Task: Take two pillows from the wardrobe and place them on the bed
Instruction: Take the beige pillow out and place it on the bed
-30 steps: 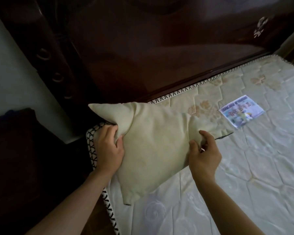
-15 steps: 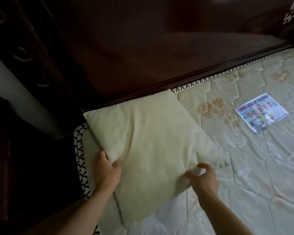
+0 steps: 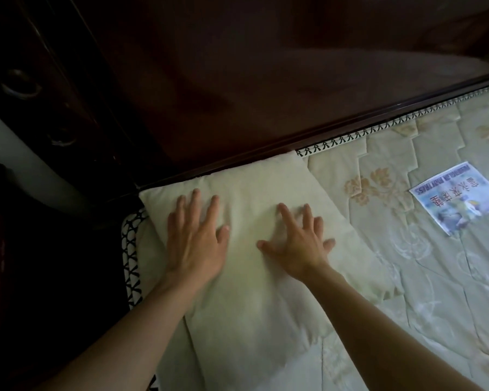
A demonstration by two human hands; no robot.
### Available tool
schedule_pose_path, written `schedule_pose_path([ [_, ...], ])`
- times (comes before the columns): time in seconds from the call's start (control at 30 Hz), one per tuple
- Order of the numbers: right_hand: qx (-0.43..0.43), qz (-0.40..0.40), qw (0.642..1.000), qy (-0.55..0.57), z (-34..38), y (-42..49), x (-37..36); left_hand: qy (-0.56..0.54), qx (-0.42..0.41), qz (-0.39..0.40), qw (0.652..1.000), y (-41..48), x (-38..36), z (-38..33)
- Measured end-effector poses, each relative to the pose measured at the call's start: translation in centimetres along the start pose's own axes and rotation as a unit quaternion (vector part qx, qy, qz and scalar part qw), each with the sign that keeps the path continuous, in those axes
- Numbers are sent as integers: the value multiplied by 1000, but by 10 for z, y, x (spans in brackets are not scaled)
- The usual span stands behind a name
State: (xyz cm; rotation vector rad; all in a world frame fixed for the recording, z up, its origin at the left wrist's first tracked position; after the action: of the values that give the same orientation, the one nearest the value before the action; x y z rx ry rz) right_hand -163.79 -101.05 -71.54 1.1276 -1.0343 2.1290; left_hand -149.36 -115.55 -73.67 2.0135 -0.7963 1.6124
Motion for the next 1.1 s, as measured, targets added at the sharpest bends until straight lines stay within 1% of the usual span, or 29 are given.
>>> schedule_pose_path([
  [0.07,-43,23,999,12,-7,10,-7,-20,35,50,998,4,-21,14],
  [0.1,-50,28,998,6,-11,12,-12,-32,41,70,996,3,-30,20],
  [0.27,-45,18,999,7,-18,23,-30,-79,42,93,992,14,-52,26],
  [0.4,-48,21,999,6,-17,27,-26,-115,43,78,989,15,-43,32],
  [0.5,-34,32,999,-5,-17,25,-21,-96,54,48,993,1,-36,33],
  [0.6,-14,46,999,-23,-13,31,-13,-94,93,40,990,-15,-35,20],
  [0.7,-11,53,998,-24,-10,34,-11,-126,137,37,982,-20,-35,9],
  [0.77,-19,53,998,-25,-14,32,-13,-129,126,2,984,-22,-33,6],
  [0.87,-35,60,997,-12,-21,25,-16,-133,73,-36,988,-19,-29,4],
  [1.0,-58,44,997,19,-28,16,-18,-149,12,-26,988,5,-23,1],
  [1.1,-44,40,998,12,-30,17,-17,-135,29,-32,990,-6,-26,0],
])
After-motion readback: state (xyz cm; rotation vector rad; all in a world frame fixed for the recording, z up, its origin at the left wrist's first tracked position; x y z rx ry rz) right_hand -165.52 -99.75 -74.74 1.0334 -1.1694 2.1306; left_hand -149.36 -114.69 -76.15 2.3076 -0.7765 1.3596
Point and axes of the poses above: each hand's wrist, its own y-axis towards the middle knuckle, its own x-axis out of the back of the hand, z = x × y, the point moved 2 cm from there along y, towards the middle knuckle, and after that the axes turned 3 degrees about y, right-handed, at the moved point
